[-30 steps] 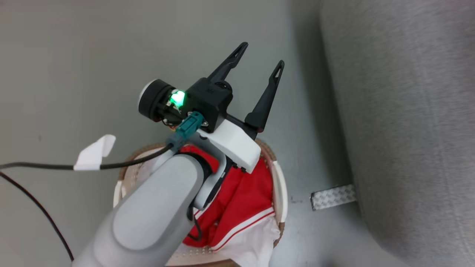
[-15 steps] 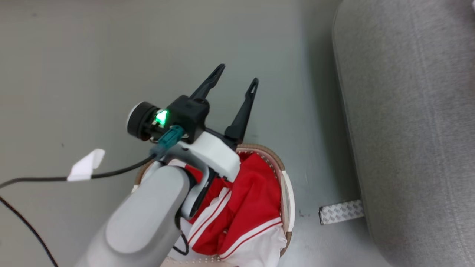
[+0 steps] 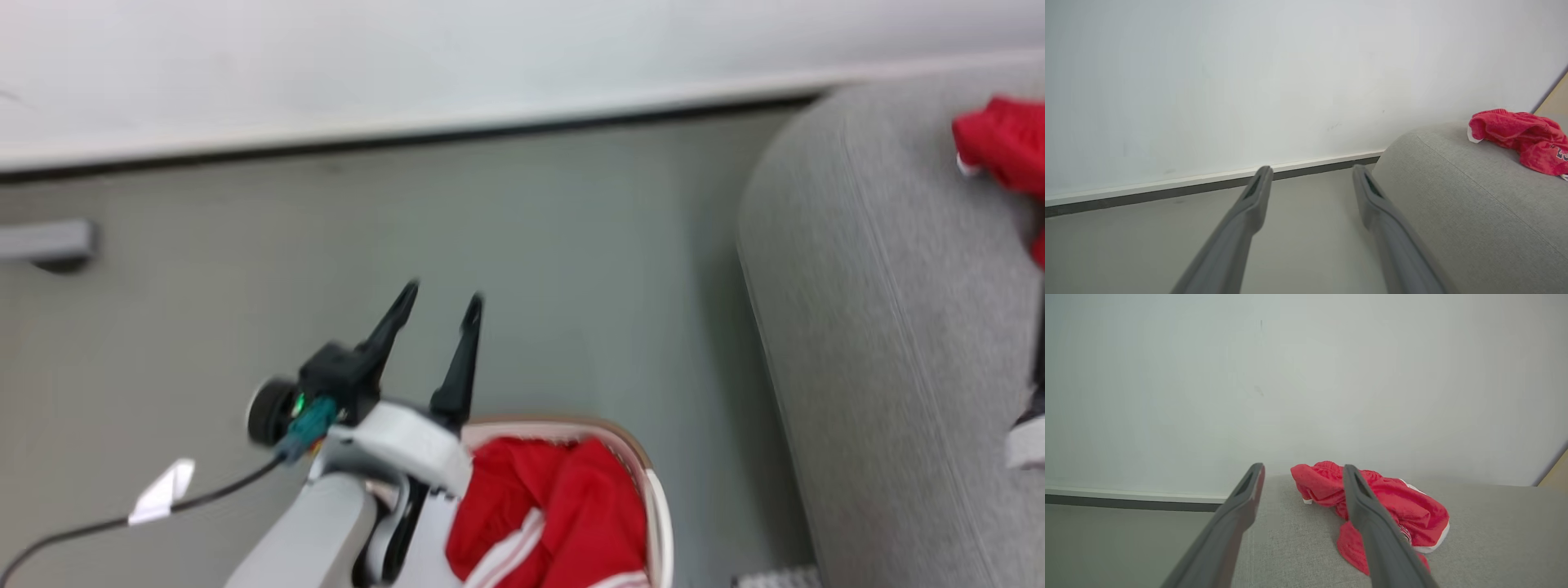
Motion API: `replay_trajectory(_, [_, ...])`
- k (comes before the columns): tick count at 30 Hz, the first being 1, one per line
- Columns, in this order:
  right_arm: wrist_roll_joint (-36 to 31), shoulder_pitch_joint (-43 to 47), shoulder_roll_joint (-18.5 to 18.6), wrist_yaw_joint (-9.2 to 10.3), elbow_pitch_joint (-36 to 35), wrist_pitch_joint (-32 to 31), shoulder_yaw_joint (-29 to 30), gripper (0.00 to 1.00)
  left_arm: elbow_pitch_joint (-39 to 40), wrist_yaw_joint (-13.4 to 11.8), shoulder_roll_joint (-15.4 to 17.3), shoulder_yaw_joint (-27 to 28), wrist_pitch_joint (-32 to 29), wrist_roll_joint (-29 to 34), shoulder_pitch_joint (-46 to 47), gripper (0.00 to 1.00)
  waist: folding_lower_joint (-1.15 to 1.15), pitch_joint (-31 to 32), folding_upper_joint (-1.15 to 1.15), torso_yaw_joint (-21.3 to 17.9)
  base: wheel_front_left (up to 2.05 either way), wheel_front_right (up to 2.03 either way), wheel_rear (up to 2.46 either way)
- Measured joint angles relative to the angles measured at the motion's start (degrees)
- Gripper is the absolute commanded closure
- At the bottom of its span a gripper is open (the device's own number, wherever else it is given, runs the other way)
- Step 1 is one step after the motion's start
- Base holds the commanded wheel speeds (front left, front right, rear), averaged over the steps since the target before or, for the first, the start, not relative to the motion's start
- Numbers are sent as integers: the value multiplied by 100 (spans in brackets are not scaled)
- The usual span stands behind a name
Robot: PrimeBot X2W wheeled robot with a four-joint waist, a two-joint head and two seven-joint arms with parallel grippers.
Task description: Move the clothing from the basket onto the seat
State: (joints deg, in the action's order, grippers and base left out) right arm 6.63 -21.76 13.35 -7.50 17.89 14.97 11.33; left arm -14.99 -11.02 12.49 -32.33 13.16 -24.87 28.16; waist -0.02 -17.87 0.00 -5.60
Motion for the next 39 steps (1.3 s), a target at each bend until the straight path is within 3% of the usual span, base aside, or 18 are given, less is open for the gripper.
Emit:
replay_trajectory(11, [1, 1144, -634, 0, -515, -2, -456, 0, -200, -78, 86, 504, 185, -142, -1048, 0, 0, 1019, 0, 600, 0, 0, 0])
replay_trajectory(17, [18, 1851, -981, 0, -285, -1, -444, 0, 157, 126, 20, 1103, 197, 64, -1835, 0, 0, 1570, 0, 852, 0, 0, 0])
replay_trajectory(27, [243, 2431, -1059, 0, -182, -1, -577, 0, 238, 564, -283, 1712, 197, 545, -2522, 0, 0, 1938, 0, 827, 0, 0, 0])
replay_trajectory(39, [303, 2431, -1060, 0, -200, -1, -638, 0, 101, 910, -594, 2104, 197, 927, -2587, 0, 1, 1949, 0, 752, 0, 0, 0])
